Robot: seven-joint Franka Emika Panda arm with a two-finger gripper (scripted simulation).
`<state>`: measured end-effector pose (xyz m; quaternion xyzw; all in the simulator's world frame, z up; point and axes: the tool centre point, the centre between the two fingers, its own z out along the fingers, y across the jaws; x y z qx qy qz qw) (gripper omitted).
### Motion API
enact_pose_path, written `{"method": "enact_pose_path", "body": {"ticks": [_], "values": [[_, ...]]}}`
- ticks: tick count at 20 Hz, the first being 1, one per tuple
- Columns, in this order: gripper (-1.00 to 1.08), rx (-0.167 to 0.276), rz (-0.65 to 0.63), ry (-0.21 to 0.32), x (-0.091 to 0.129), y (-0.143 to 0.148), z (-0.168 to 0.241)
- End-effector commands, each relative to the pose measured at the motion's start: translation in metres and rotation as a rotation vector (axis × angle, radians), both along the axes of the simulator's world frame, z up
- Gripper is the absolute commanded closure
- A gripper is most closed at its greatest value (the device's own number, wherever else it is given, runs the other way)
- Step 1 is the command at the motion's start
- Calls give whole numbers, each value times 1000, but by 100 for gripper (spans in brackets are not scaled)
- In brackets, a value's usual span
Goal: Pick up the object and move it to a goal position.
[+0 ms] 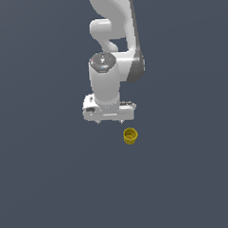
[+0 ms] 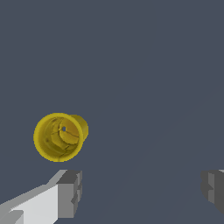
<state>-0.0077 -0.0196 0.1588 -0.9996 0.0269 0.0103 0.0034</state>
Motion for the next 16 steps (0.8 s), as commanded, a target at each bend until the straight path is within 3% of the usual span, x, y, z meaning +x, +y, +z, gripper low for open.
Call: {"method": "enact_pose_path", "body": {"ticks": [1, 16], "values": [[-92, 0, 0, 0, 0, 0, 0], [-92, -1, -14, -2, 5, -15, 1]]}}
